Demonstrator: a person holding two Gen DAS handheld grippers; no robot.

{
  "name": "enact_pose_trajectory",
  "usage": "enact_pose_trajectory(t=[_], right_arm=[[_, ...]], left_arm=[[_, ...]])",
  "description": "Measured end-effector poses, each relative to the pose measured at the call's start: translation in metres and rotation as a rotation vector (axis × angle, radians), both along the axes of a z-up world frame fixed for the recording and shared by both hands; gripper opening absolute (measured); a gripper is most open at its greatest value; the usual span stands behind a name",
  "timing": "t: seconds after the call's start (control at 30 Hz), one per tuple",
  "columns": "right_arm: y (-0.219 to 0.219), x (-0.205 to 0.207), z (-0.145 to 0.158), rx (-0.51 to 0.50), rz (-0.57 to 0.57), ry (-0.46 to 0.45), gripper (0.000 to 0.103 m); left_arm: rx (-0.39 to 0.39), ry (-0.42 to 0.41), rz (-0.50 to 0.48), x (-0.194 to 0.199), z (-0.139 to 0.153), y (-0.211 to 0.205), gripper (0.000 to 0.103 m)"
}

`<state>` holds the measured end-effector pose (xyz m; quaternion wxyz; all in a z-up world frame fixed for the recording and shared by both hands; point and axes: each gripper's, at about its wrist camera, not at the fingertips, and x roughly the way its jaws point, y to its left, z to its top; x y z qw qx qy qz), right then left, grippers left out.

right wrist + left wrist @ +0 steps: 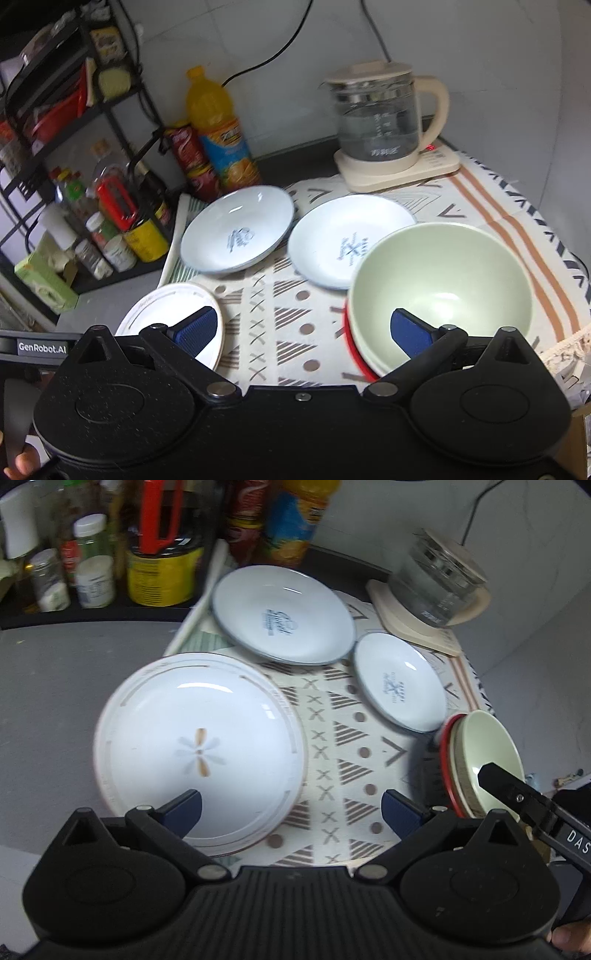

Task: Organize plates and bowls
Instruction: 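Move both grippers toward the white plate printed 'Sweet'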

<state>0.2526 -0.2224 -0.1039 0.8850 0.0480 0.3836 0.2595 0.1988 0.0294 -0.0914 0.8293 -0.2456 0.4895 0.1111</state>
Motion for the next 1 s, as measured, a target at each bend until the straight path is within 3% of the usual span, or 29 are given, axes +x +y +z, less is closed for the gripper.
enact_pose_trajectory(t=[0.6,1.0], right_arm=[[0.052,-0.014,-0.001,-0.093,0.156,0.033,0.103],[0.092,0.009,0.001,-0.13,0.252,0.007,0.103]], left_arm=[[0.033,0.016,0.101,-0.035,0.007,0.033,0.102],[0.023,0.013,0.211,-0.037,0.006,0.062,0.102]])
